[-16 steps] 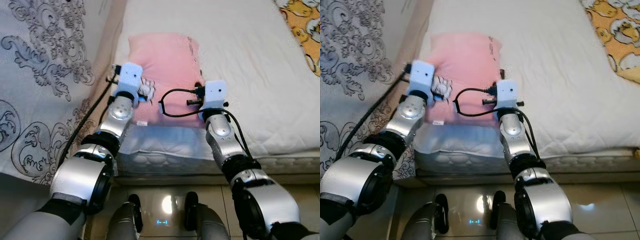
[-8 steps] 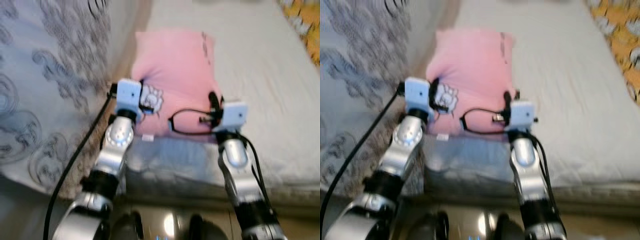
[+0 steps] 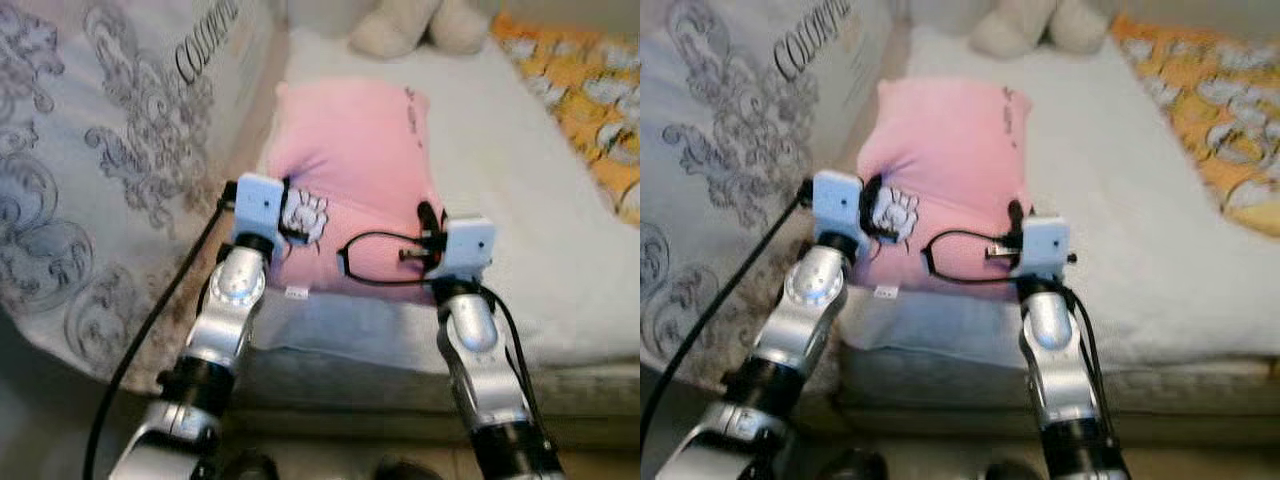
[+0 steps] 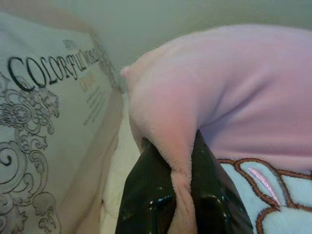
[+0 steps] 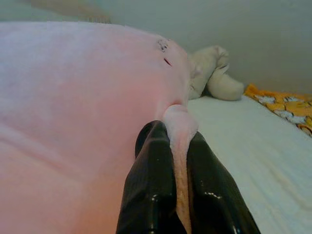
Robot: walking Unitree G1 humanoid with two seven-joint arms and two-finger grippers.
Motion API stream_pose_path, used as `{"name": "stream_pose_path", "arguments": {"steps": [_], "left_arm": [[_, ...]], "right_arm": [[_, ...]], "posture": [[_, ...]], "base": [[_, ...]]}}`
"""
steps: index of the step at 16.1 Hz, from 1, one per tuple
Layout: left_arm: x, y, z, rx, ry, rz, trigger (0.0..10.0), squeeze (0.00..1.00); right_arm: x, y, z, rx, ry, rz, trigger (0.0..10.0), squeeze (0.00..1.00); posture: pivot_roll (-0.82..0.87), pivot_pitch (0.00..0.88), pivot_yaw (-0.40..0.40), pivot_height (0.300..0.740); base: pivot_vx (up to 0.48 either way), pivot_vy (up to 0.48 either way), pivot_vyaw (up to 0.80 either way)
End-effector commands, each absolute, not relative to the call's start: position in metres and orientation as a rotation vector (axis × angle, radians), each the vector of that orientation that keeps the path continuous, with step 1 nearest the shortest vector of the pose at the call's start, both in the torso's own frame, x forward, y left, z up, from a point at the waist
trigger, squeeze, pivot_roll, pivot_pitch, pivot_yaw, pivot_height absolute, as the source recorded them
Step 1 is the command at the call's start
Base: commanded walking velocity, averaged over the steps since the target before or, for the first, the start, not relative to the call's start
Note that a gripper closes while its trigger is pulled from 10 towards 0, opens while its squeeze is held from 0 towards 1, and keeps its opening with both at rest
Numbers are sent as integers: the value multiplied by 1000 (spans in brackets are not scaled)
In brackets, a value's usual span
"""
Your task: Clean up the room
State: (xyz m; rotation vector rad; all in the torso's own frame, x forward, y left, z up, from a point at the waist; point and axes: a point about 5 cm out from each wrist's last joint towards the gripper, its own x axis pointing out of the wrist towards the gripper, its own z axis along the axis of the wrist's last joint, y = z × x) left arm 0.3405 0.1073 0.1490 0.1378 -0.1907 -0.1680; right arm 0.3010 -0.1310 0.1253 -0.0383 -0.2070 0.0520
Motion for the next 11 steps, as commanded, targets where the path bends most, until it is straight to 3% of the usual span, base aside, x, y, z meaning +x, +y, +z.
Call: {"name": "stream_pose_path", "arguments": {"steps": [1, 7, 11], "left_arm": [[345, 118, 156, 129, -205, -115, 10000, 0], [343, 118, 154, 130, -191, -101, 10000, 0], [345, 122, 156, 102, -189, -42, 10000, 0]], "right_arm": [[303, -144, 123, -45, -183, -1, 10000, 0], [305, -139, 121, -76, -171, 43, 10000, 0], [309, -137, 121, -76, -167, 64, 10000, 0]], "posture": [[-50, 0, 47, 740], [-33, 0, 33, 740], [-31, 0, 28, 740]], "base": [[0, 0, -613], [0, 0, -100], [480, 0, 0]]}}
